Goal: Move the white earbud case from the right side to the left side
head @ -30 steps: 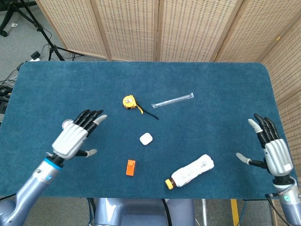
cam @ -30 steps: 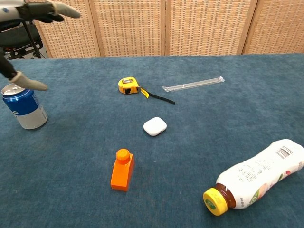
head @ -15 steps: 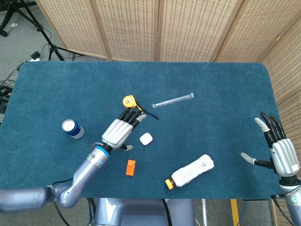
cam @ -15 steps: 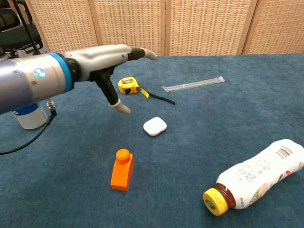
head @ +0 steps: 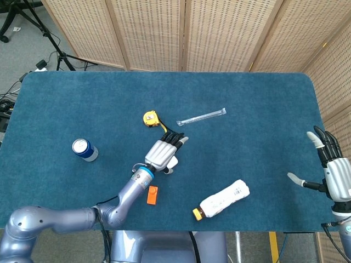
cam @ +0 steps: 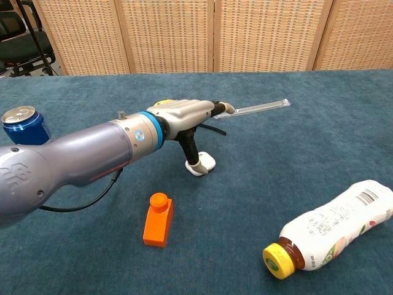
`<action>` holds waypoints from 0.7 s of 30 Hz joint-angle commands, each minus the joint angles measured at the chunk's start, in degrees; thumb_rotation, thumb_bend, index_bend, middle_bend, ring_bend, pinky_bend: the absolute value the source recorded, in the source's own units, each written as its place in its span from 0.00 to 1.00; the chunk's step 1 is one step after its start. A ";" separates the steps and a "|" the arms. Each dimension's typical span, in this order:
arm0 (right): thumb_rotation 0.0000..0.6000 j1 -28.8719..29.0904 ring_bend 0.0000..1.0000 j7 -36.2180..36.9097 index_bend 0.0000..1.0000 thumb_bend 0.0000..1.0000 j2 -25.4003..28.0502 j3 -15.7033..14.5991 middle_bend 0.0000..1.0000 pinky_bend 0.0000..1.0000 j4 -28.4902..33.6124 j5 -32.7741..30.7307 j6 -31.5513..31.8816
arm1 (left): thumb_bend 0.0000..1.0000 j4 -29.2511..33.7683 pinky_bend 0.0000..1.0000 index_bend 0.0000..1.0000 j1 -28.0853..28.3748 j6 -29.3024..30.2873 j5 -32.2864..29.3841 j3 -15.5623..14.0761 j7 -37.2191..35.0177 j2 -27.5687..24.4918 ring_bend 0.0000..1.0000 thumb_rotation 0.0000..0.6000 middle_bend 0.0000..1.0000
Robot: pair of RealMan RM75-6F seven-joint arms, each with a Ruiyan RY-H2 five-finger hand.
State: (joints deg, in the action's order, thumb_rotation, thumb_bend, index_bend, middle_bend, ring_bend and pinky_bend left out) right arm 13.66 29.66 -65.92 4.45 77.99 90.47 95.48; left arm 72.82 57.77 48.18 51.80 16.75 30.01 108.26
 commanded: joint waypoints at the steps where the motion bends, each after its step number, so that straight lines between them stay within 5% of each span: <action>1: 1.00 -0.10 0.00 0.27 0.00 0.00 0.05 0.25 0.00 0.00 -0.07 -0.11 -0.23 | 0.05 -3.21 0.00 0.04 1.15 -0.91 -0.17 0.01 -1.83 2.42 0.00 1.00 0.00; 21: 1.00 -1.13 0.00 2.55 0.00 0.00 0.73 2.18 0.00 0.00 -0.01 -0.48 -1.01 | 0.07 -11.68 0.00 0.06 1.14 0.32 -0.21 0.52 -3.83 4.91 0.00 1.00 0.00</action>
State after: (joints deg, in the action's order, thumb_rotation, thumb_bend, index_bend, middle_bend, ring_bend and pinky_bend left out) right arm 12.54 32.20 -65.20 6.63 77.98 89.99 94.49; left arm 61.22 58.99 48.57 51.67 17.23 26.29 113.20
